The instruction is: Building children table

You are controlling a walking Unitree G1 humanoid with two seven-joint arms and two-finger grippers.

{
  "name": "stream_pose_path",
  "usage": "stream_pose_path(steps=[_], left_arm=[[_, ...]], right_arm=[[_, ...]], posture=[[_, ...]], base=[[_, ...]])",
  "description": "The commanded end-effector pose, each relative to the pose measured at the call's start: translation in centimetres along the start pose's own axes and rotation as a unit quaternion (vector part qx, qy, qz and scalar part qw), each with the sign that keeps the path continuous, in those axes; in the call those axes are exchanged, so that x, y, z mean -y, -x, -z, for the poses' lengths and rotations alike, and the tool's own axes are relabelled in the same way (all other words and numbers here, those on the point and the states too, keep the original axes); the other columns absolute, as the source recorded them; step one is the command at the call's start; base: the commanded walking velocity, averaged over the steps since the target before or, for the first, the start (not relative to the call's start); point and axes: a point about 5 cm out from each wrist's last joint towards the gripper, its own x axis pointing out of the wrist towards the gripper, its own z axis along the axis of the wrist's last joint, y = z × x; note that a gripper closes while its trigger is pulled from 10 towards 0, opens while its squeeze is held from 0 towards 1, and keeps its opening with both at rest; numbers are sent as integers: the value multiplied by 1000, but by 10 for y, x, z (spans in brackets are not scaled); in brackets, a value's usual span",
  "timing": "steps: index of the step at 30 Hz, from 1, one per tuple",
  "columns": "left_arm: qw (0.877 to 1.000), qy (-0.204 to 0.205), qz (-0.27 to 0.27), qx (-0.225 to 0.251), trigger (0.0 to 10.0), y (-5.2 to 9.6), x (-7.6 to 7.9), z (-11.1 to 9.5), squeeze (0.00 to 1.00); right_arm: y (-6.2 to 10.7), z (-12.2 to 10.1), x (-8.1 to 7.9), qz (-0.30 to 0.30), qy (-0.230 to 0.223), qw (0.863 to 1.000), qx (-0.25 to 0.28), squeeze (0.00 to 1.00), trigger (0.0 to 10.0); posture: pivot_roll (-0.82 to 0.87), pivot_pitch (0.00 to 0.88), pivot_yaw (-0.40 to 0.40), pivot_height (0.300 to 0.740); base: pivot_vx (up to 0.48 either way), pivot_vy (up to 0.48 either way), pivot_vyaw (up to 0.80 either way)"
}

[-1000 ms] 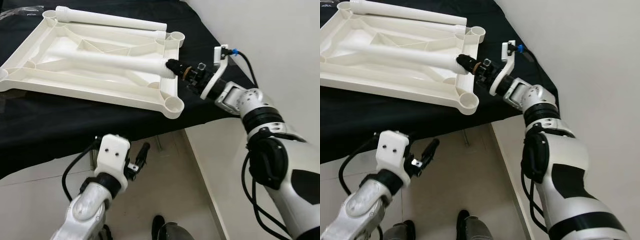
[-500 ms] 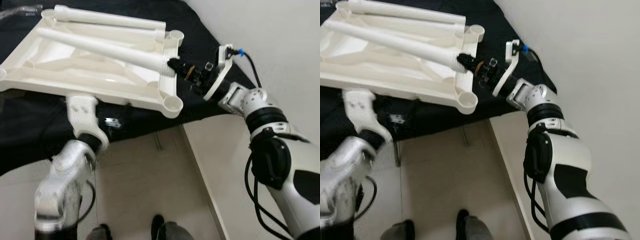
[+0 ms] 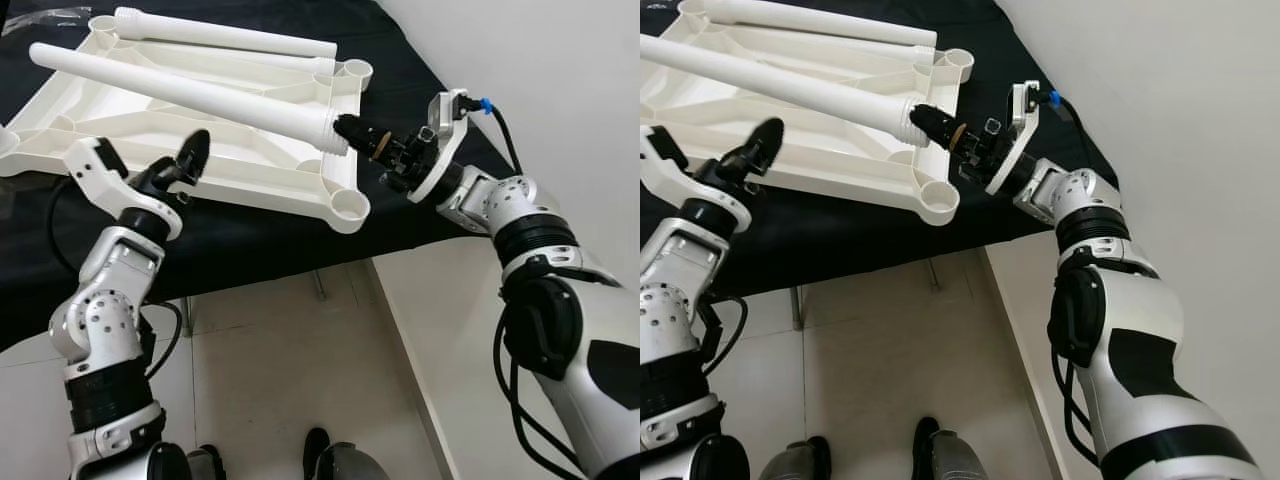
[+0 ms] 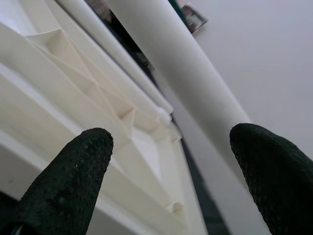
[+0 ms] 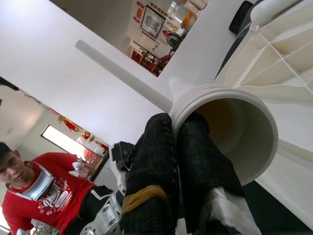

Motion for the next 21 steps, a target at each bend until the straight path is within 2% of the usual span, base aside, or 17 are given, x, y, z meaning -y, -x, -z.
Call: stream_pose_path(steps=[1, 6, 10, 14, 21], left_arm=[[999, 29, 20, 6, 10000, -1, 0, 0, 0], [998, 54, 43, 10, 10000, -6, 1, -1, 0], [994, 90, 57, 25, 10000, -13, 0, -3, 0], [992, 107, 54, 39, 10000, -18, -6, -8, 0], [991, 109, 54, 49, 10000, -22, -7, -12, 0]], right_arm=[[2, 0, -1, -13, -2, 1000, -1, 0, 0], [3, 2, -1, -17, -5, 1000, -6, 0, 0], [3, 4, -2, -29, -13, 999, -14, 0, 0], [2, 7, -3, -39, -19, 999, -18, 0, 0], [2, 9, -3, -44, -24, 998, -25, 0, 0]], posture=[[79, 254, -132, 740], [78, 249, -132, 740], [78, 242, -134, 740], [74, 235, -133, 740], [74, 233, -135, 740]], base=[[0, 0, 0], [0, 0, 0], [0, 0, 0], [0, 0, 0], [0, 0, 0]])
